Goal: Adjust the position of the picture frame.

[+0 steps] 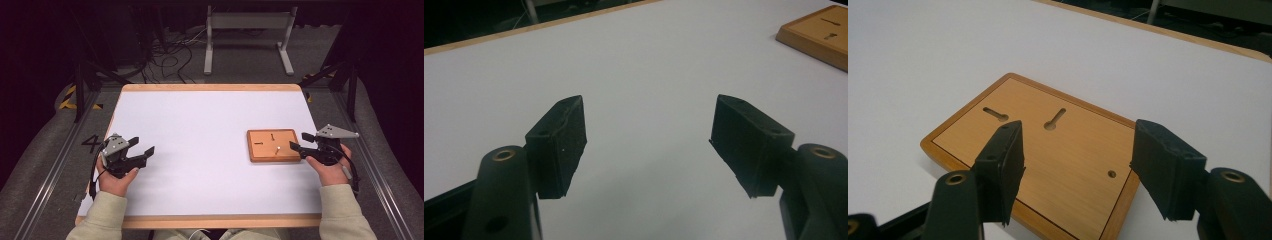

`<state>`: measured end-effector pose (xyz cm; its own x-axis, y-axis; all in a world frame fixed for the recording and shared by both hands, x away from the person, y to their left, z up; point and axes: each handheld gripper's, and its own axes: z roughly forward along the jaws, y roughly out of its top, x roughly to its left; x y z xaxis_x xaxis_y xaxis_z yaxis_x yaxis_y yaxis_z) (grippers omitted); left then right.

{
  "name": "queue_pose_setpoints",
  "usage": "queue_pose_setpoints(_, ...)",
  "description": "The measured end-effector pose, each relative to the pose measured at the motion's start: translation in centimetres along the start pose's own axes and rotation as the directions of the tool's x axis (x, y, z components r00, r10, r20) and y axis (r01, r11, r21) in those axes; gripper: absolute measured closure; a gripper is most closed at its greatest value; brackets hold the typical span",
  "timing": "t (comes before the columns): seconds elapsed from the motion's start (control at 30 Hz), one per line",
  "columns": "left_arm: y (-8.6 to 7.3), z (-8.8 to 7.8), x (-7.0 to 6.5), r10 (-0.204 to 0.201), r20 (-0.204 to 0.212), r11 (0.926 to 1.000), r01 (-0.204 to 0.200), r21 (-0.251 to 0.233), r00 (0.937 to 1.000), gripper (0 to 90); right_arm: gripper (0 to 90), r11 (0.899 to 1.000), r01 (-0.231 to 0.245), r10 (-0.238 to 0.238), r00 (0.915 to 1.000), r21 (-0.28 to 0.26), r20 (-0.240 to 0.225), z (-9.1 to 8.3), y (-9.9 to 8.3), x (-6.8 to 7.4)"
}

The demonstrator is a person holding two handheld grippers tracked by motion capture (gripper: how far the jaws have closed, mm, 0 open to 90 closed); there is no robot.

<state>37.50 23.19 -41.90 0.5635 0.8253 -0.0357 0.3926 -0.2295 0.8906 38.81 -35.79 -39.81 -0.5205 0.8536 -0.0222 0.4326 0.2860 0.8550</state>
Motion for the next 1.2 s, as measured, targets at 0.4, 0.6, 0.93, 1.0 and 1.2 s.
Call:
queue_pose_setpoints(0.4,0.0,0.3,-0.2,0.005,0.01,0.9999,-0.005,0.012,0.9999,30.8,41.0,1.0,0.012,-0.012,0.9999,0.011,-0.004,-0.1,0.6,-0.2)
queue_pose_setpoints(0.6,0.0,0.6,-0.7,0.014,0.024,0.9996,-0.015,0.024,0.9996,30.7,44.0,0.996,0.041,-0.04,0.999,0.085,-0.021,0.1,1.9,-0.7)
queue_pose_setpoints(0.93,-0.1,0.8,-0.9,0.024,0.024,0.9994,-0.025,0.024,0.9994,32.1,61.3,0.984,0.041,-0.023,0.9943,0.175,-0.104,0.9,2.8,-1.8)
queue_pose_setpoints(1.0,-0.2,0.9,-1.0,0.022,0.025,0.9994,-0.023,0.025,0.9994,32.2,68.6,0.982,0.052,-0.032,0.993,0.179,-0.114,1.1,3.0,-2.1)
queue_pose_setpoints(1.2,-0.2,0.8,-0.9,0.022,0.022,0.9995,-0.023,0.024,0.9995,33.2,90.0,0.969,0.132,-0.107,0.9862,0.208,-0.126,1.7,3.5,-2.4)
